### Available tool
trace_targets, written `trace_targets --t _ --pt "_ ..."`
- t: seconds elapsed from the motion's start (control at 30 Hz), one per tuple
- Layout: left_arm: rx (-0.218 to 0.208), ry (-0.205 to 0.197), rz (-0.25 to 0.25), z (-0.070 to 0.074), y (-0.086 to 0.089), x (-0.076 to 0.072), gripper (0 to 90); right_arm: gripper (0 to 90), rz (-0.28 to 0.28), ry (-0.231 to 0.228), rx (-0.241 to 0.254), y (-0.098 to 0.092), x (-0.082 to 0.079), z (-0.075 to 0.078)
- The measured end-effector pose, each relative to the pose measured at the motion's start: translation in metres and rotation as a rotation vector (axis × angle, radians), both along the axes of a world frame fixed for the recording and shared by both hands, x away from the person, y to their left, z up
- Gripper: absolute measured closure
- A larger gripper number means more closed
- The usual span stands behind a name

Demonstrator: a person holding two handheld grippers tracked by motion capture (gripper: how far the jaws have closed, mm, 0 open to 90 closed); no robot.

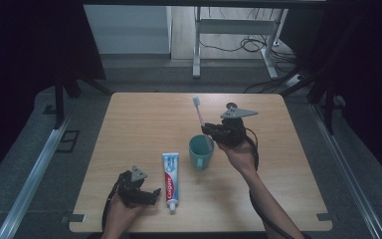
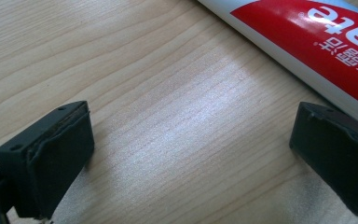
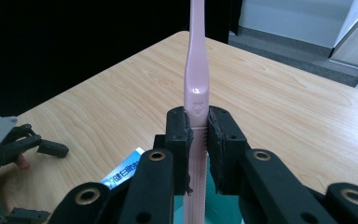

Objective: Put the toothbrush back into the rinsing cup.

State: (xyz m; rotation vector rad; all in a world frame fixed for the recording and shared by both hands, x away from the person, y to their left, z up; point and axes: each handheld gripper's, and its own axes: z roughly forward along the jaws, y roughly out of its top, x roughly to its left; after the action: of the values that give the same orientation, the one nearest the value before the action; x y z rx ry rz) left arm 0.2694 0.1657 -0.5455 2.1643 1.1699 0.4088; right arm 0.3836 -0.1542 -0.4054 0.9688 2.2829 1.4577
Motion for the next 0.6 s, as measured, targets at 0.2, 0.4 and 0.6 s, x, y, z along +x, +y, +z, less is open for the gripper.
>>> trace_targets --t 0.2,0.4,0.6 --pt "-0.002 -0.001 0.001 0.0 0.0 0.0 0.0 78.4 -0.002 0.008 -0.012 0.002 0.003 -0.01" --pt "0.002 0.001 -0.002 0.0 0.0 0.0 0.0 78.3 -0.001 0.023 -0.025 0.003 0.004 -0.022" --pt "0.002 0.001 -0.003 0.0 0.0 0.0 0.0 78.3 -0.004 0.041 -0.032 0.004 0.005 -0.034"
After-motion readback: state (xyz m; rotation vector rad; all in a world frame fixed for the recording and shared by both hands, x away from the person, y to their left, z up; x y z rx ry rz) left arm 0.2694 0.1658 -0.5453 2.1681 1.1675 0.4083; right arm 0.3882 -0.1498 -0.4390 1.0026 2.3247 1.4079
